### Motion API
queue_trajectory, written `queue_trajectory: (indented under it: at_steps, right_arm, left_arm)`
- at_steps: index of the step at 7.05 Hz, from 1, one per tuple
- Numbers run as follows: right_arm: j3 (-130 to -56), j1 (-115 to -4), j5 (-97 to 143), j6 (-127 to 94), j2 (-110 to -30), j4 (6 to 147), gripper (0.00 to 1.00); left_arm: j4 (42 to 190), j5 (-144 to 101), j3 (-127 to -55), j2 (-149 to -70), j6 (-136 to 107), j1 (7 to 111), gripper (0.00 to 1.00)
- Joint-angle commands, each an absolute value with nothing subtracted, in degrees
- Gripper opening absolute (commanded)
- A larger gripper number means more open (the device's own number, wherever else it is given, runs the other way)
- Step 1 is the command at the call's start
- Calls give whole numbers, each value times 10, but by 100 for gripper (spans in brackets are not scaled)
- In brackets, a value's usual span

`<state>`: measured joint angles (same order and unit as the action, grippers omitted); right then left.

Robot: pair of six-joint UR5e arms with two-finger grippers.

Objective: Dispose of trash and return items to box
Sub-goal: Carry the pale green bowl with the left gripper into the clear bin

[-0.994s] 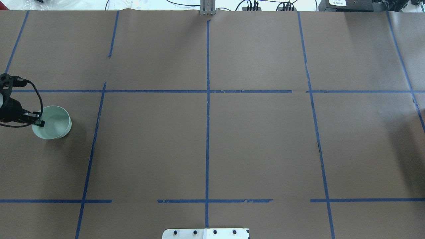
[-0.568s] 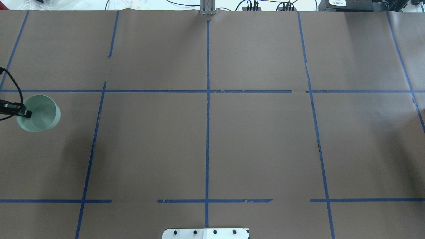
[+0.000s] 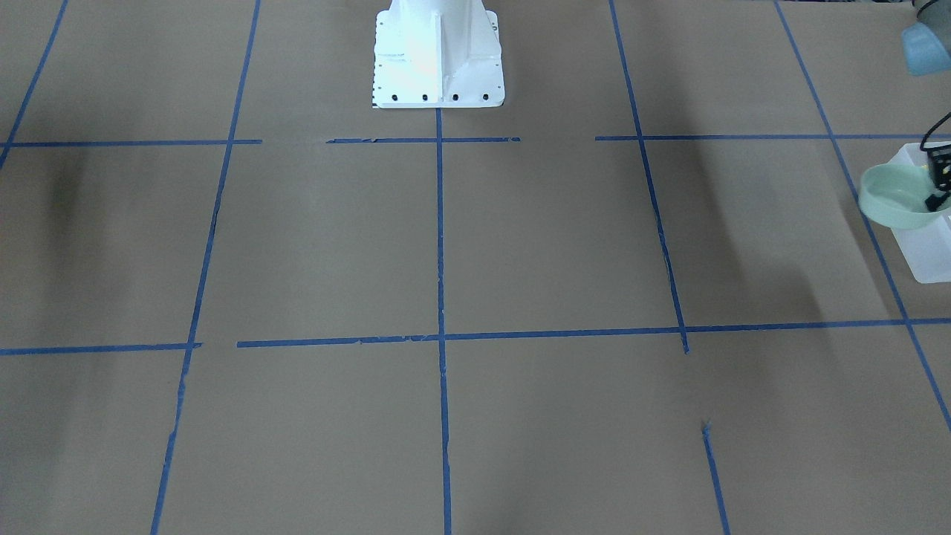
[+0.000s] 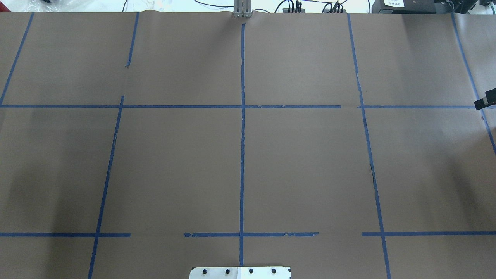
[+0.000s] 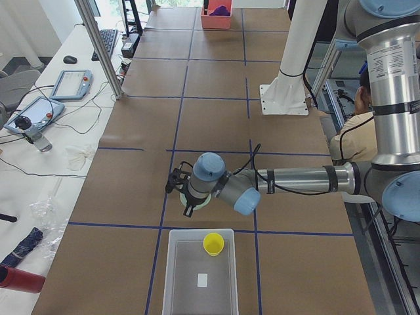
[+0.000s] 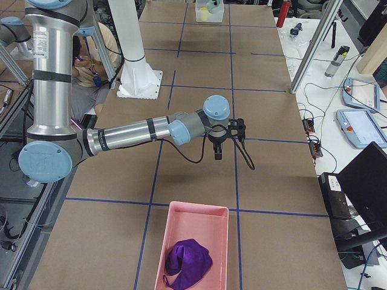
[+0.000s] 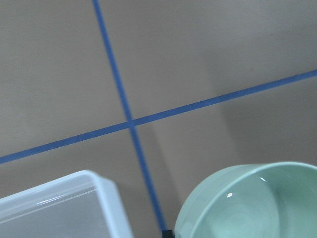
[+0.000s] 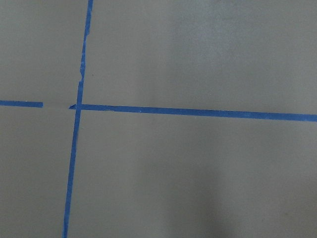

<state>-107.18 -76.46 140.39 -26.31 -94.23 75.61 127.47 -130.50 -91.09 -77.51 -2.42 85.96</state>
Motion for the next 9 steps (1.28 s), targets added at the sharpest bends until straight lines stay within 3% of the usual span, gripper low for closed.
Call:
queue_trajectory:
  at_steps: [1,7,8,9]
  right_arm:
    - [-1071,-761,1403,-265,-942,756,100]
    - [-1058,-759,1404,-264,-943,757,100]
    - [-1057,-758,1404,-264,-943,757,100]
    - [-1056,-756,1403,-264,-943,758,100]
  left_arm:
    - [1274,-1302,-778,-792,181,981,0]
    - [1285,-1296,-647,-828,192,991,0]
    - [1287,-1299,-638,-828,192,991,3]
    - [1289,-1300,-634,-828,192,991,12]
